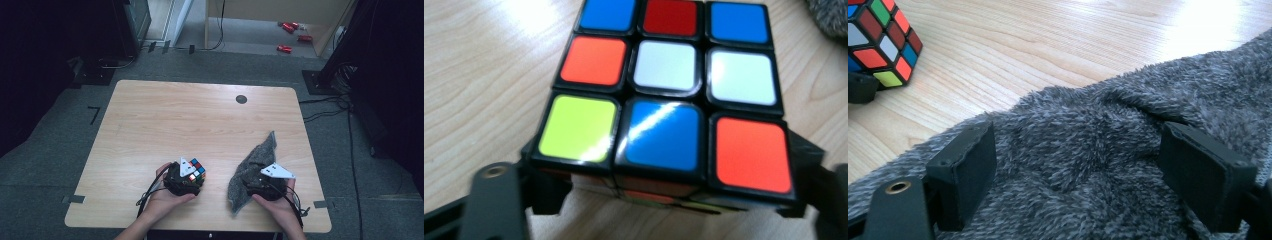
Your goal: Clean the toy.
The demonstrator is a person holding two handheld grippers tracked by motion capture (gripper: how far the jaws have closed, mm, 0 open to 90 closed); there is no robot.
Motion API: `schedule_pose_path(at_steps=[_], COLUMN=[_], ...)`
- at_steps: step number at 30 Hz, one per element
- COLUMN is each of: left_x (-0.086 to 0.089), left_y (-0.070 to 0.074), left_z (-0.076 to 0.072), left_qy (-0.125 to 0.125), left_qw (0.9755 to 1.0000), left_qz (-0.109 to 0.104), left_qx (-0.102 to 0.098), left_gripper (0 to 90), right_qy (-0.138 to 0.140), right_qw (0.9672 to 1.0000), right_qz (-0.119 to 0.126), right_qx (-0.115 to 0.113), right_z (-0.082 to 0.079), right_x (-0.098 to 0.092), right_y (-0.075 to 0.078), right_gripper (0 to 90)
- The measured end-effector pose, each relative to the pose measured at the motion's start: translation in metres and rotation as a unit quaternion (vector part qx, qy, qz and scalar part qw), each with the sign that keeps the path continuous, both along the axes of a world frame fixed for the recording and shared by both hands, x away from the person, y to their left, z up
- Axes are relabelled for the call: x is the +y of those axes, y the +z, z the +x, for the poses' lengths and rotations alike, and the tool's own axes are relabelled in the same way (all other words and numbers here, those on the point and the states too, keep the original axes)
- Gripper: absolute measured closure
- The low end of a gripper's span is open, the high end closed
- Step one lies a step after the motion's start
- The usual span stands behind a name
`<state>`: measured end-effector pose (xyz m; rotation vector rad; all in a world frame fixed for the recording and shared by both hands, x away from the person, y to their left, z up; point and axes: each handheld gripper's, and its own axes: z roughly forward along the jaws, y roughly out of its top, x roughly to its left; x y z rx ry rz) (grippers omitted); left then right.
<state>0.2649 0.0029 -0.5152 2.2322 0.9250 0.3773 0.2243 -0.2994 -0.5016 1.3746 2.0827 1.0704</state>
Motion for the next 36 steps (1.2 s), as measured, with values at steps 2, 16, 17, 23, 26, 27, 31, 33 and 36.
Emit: schedule_pose_path(at_steps=[2,16,17,23,26,27,31,33,36], left_x=[0.000,0.012,0.013,0.024,0.027,0.029,0.030,0.029,0.028], left_y=[0.000,0.004,0.005,0.016,0.019,0.021,0.021,0.021,0.022], left_z=[0.000,-0.010,-0.011,-0.014,-0.017,-0.018,-0.019,-0.019,-0.019], left_qy=[-0.004,-0.032,-0.036,-0.059,-0.064,-0.068,-0.070,-0.075,-0.079], left_qw=[1.0000,0.9983,0.9979,0.9952,0.9944,0.9940,0.9936,0.9930,0.9929], left_qz=[-0.005,-0.042,-0.048,-0.070,-0.074,-0.075,-0.080,-0.083,-0.082], left_qx=[-0.006,-0.024,-0.026,-0.036,-0.041,-0.041,-0.039,-0.037,-0.036], left_gripper=[33.7,34.5,34.5,34.5,34.5,34.4,34.5,34.4,34.5], right_qy=[0.000,-0.014,-0.014,-0.029,-0.027,-0.016,0.006,0.032,0.045], right_qw=[1.0000,0.9984,0.9984,0.9987,0.9991,0.9996,1.0000,0.9987,0.9973], right_qz=[-0.001,-0.038,-0.038,-0.030,-0.026,-0.017,-0.001,0.013,0.022], right_qx=[0.003,0.038,0.038,0.030,0.022,0.016,-0.007,-0.037,-0.053], right_z=[0.002,0.013,0.013,0.011,0.009,0.007,0.003,-0.003,-0.007], right_x=[0.001,0.006,0.006,-0.001,-0.004,-0.004,0.001,0.010,0.016], right_y=[-0.002,-0.017,-0.017,-0.017,-0.017,-0.014,-0.004,0.013,0.021], right_gripper=[16.1,20.6,20.6,53.6,72.0,76.1,77.6,77.6,77.5])
